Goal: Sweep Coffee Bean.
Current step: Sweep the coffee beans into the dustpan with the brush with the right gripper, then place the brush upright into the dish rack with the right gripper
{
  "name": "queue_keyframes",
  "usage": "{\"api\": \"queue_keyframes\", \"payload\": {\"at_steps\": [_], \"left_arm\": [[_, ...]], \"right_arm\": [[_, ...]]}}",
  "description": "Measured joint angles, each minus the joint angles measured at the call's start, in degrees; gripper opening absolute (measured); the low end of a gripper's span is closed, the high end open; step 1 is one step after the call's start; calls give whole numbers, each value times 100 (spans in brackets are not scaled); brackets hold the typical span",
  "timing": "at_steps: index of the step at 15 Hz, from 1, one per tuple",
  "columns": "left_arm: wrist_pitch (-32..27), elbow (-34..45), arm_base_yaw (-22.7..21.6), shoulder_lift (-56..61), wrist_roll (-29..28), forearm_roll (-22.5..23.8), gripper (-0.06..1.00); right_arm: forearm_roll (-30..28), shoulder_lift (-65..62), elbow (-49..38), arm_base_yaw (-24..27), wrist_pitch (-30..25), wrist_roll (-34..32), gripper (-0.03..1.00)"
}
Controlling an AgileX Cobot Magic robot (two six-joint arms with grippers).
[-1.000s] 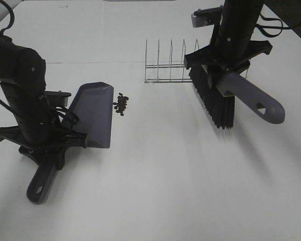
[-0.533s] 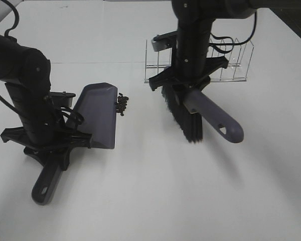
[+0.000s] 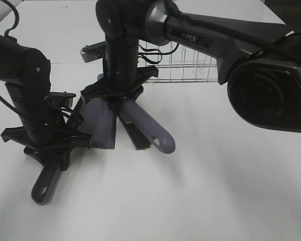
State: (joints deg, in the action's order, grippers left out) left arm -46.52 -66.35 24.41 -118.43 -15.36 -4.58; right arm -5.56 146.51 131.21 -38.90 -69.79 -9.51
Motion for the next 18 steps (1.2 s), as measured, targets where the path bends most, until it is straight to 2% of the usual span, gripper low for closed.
{"api": "queue_keyframes", "payload": {"at_steps": [2,3,9,12,15,18], "left_arm": [[0,0,0,-6,0,0,32],[0,0,0,-6,0,0,32],[-11,-6,0,-11,11,0,32],[-11,-6,0,-11,11,0,32],[-11,-6,0,-11,11,0,32],[-11,-6,0,-11,11,0,32]], "right_arm": [[413,46,367,-166,-40,6,28],[407,46,418,-178,-63,6,28],[-625,-430,441,-172,-86,11,28],[-796,-957,441,-52,-86,11,28],[-882,-1558,52,298,-80,34,28],[-985,-2246,-796,733,-86,52,28]]}}
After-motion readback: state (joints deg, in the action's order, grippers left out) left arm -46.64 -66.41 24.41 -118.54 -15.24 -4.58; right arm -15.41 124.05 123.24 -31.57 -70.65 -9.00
